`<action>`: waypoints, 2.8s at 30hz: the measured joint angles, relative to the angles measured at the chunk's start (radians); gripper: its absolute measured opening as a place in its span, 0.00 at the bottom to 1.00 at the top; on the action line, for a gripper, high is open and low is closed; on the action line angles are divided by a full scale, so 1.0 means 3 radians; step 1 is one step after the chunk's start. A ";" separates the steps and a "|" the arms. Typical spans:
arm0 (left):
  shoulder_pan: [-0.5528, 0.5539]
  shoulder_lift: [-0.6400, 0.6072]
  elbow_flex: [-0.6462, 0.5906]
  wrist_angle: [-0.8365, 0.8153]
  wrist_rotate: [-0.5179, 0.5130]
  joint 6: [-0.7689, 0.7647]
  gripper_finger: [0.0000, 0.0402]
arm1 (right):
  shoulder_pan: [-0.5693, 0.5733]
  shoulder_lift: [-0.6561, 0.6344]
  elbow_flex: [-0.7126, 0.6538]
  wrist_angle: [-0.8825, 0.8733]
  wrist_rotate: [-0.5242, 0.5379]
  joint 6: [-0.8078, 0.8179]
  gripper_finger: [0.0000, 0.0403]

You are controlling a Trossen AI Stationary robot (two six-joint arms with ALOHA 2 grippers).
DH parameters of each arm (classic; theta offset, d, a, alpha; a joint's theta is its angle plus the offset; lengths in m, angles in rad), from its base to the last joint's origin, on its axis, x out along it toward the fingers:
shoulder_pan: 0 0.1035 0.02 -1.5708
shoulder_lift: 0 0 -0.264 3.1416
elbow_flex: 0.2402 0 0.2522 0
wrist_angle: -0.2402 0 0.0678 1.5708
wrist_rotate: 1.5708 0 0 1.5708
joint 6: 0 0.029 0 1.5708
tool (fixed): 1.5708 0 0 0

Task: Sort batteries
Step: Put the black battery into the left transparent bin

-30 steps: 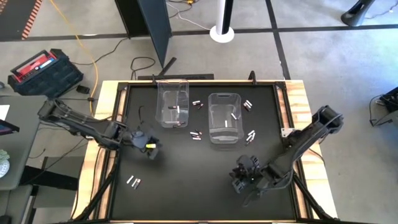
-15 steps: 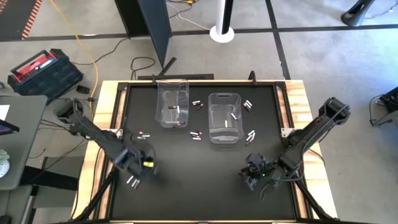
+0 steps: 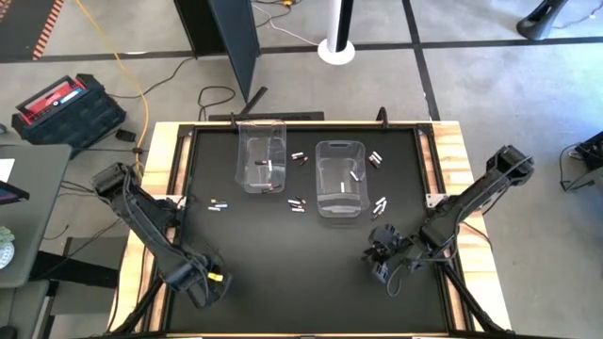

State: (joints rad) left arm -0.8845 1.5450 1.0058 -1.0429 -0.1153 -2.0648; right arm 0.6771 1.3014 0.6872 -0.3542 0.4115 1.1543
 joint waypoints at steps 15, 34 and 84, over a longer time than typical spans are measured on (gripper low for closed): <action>0.0010 0.0204 -0.0008 0.0310 0.0251 0.0087 0.24 | -0.0150 0.0000 0.0000 0.0008 -0.0173 -0.0186 0.31; 0.0024 0.0306 -0.0009 0.0270 0.0314 0.0087 0.24 | -0.0149 0.0001 0.0000 0.0068 -0.0175 -0.0177 0.31; 0.0024 0.0147 -0.0109 0.0368 0.0094 -0.0002 0.24 | -0.0149 0.0003 0.0000 0.0169 -0.0175 -0.0186 0.31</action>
State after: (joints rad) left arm -0.8772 1.5890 0.9730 -0.9325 -0.0872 -2.0655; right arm 0.6324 1.3022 0.6872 -0.3035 0.3592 1.0985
